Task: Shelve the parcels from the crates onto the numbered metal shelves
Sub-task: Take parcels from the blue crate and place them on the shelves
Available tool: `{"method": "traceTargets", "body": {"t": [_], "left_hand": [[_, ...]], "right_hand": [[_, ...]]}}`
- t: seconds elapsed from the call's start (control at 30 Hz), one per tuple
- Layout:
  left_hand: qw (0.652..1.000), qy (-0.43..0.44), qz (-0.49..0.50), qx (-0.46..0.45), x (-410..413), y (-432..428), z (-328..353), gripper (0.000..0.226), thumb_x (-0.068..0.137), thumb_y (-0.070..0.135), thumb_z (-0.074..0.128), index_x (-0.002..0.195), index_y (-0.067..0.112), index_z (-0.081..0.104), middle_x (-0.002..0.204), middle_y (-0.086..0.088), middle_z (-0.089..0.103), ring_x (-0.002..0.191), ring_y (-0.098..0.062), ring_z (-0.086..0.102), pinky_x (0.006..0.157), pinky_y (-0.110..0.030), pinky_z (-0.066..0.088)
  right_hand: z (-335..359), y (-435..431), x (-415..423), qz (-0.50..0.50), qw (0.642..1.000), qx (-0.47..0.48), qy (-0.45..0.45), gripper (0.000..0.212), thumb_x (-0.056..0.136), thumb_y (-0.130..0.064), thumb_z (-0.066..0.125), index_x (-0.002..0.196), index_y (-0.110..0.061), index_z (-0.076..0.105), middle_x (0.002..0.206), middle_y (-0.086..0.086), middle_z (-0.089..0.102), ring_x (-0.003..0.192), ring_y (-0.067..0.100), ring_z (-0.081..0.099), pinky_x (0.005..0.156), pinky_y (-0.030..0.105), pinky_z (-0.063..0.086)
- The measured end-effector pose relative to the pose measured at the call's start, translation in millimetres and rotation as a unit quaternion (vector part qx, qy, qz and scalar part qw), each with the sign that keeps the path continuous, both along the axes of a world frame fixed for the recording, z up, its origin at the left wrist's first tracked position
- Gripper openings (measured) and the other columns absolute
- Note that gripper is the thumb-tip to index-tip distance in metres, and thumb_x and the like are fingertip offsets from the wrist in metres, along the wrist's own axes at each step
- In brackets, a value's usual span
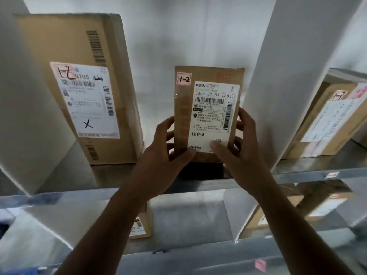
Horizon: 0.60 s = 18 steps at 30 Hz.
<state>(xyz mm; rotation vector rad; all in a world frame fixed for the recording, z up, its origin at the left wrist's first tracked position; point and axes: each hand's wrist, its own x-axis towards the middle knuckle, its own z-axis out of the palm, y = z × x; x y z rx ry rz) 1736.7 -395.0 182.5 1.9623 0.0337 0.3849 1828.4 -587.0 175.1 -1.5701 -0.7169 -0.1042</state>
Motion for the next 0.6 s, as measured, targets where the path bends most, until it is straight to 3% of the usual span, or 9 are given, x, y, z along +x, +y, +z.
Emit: {"method": "traceTargets", "body": {"t": [0.1, 0.2, 0.47, 0.53, 0.6], "left_hand": [[1.0, -0.003, 0.013, 0.013, 12, 1, -4, 0.085, 0.089, 0.022, 0.076, 0.147, 0.05, 0.02, 0.152, 0.01, 0.05, 0.13, -0.009, 0.058, 0.1, -0.041, 0.058], [0.999, -0.003, 0.025, 0.049, 16, -2, -9, 0.087, 0.09, 0.026, 0.076, 0.148, 0.049, 0.015, 0.155, 0.013, 0.047, 0.123, -0.001, 0.057, 0.103, -0.031, 0.054], [0.989, 0.003, 0.089, 0.121, 14, -16, -6, 0.081, 0.096, 0.032, 0.07, 0.148, 0.049, 0.01, 0.156, 0.007, 0.049, 0.132, -0.016, 0.058, 0.106, -0.039, 0.05], [0.983, 0.014, 0.104, 0.148, 14, -20, -5, 0.085, 0.096, 0.033, 0.07, 0.151, 0.046, 0.007, 0.156, 0.005, 0.049, 0.135, -0.019, 0.056, 0.109, -0.043, 0.048], [0.977, 0.02, 0.122, 0.172, 13, -25, -4, 0.086, 0.096, 0.034, 0.07, 0.154, 0.041, 0.007, 0.154, 0.003, 0.051, 0.134, -0.021, 0.057, 0.108, -0.042, 0.048]], "right_hand": [[-4, 0, 5, 0.003, 1.0, 0.011, 0.005, 0.08, 0.088, -0.024, 0.08, 0.145, -0.057, 0.033, 0.147, -0.019, 0.05, 0.137, 0.014, 0.055, 0.088, 0.035, 0.063], [-6, -1, 8, -0.015, 1.0, 0.003, 0.019, 0.08, 0.087, -0.026, 0.078, 0.139, -0.067, 0.033, 0.143, -0.028, 0.053, 0.137, 0.004, 0.054, 0.089, 0.028, 0.062], [-4, 1, 7, -0.051, 0.996, -0.069, 0.01, 0.087, 0.093, -0.014, 0.076, 0.143, -0.063, 0.023, 0.134, -0.044, 0.047, 0.141, 0.005, 0.048, 0.102, 0.027, 0.055], [-4, 2, 5, -0.06, 0.995, -0.075, -0.001, 0.086, 0.094, -0.014, 0.075, 0.145, -0.06, 0.022, 0.137, -0.039, 0.048, 0.141, 0.008, 0.048, 0.102, 0.036, 0.057], [-4, 2, 3, -0.071, 0.994, -0.082, -0.005, 0.086, 0.095, -0.015, 0.074, 0.149, -0.055, 0.021, 0.15, -0.022, 0.048, 0.142, 0.013, 0.048, 0.102, 0.046, 0.059]]}}
